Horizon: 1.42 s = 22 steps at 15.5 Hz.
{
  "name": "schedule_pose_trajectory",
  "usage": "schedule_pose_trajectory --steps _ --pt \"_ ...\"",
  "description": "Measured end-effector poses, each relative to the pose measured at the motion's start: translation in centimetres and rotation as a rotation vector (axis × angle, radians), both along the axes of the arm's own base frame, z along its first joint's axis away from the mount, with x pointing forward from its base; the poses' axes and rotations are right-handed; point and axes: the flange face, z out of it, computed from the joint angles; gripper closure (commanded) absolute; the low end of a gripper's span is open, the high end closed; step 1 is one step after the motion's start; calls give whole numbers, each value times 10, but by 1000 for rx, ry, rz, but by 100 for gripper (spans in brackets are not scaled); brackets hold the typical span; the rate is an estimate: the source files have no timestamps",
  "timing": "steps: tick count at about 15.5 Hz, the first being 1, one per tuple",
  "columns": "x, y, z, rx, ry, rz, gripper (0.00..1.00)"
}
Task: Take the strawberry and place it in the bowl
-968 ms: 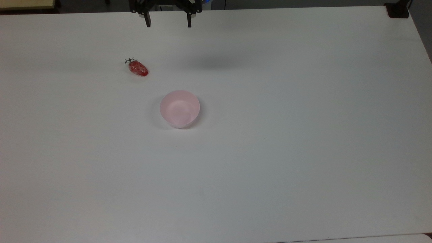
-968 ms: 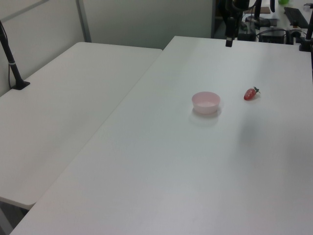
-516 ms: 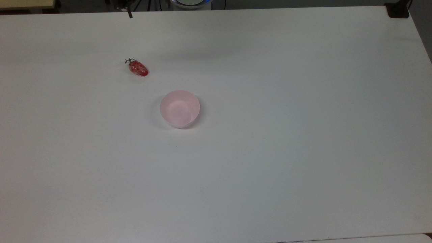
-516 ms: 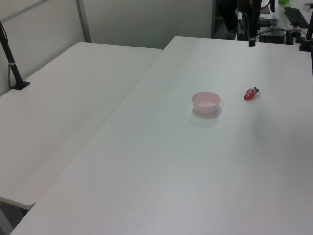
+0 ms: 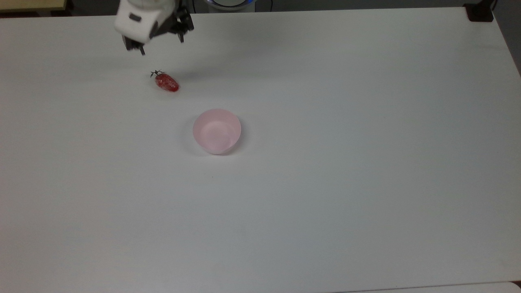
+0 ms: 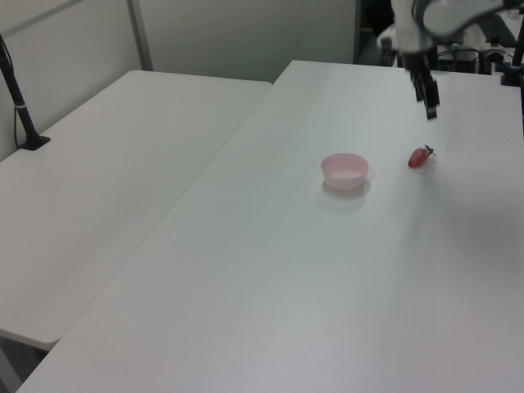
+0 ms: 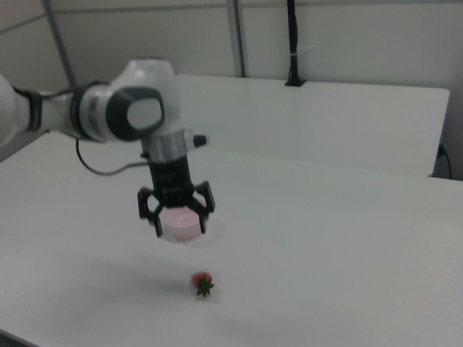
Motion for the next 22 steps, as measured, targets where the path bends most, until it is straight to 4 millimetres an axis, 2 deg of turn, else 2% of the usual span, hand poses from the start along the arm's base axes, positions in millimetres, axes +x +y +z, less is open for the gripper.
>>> schedule_pose_trajectory --steps 4,7,9,12,14,15,17,19,22 --pt "5 1 -77 -21 39 80 7" --pt "12 2 -104 -18 50 92 12" --pt "14 2 -114 -16 53 96 24" --pt "14 0 -119 -24 63 102 30" --pt "14 -1 -123 -27 72 104 54" --pt "14 -2 -126 -26 77 102 60" --pt "13 -4 -129 -26 83 99 63" --pt "13 -7 -130 -34 86 103 77" --pt "13 -8 -129 -40 86 105 79"
